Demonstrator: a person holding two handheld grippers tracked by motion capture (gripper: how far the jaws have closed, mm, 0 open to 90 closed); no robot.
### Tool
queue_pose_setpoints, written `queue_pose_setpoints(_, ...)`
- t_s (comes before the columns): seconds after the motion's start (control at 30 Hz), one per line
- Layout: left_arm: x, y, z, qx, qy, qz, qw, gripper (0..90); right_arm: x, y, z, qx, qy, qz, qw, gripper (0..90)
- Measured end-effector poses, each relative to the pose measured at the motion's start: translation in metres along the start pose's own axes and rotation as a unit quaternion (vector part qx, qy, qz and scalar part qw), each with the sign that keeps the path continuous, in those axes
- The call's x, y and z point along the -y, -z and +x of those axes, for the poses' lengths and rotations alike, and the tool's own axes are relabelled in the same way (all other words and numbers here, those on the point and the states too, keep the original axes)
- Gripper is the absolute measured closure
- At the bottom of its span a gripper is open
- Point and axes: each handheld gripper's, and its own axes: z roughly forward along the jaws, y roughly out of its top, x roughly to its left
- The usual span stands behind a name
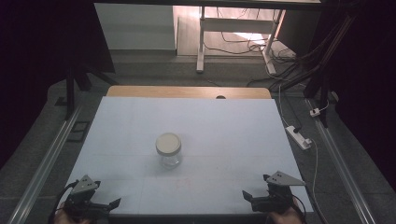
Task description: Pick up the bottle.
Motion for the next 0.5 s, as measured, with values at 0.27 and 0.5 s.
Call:
queue_pose_setpoints(0.27,-0.0003,-0.0002,0.0006,0.009,-0.001,0.001,1.0,0.0,-0.0009,-0.0031,-0.0003,-0.012,0.002,0.015,0.9998,0.0)
queue_pose_setpoints(0.5,-0.0008,-0.0008,0.0011,0.012,-0.001,0.004,0.9999,0.0,-0.0019,-0.0064,0.0018,-0.019,0.017,0.031,0.9992,0.0)
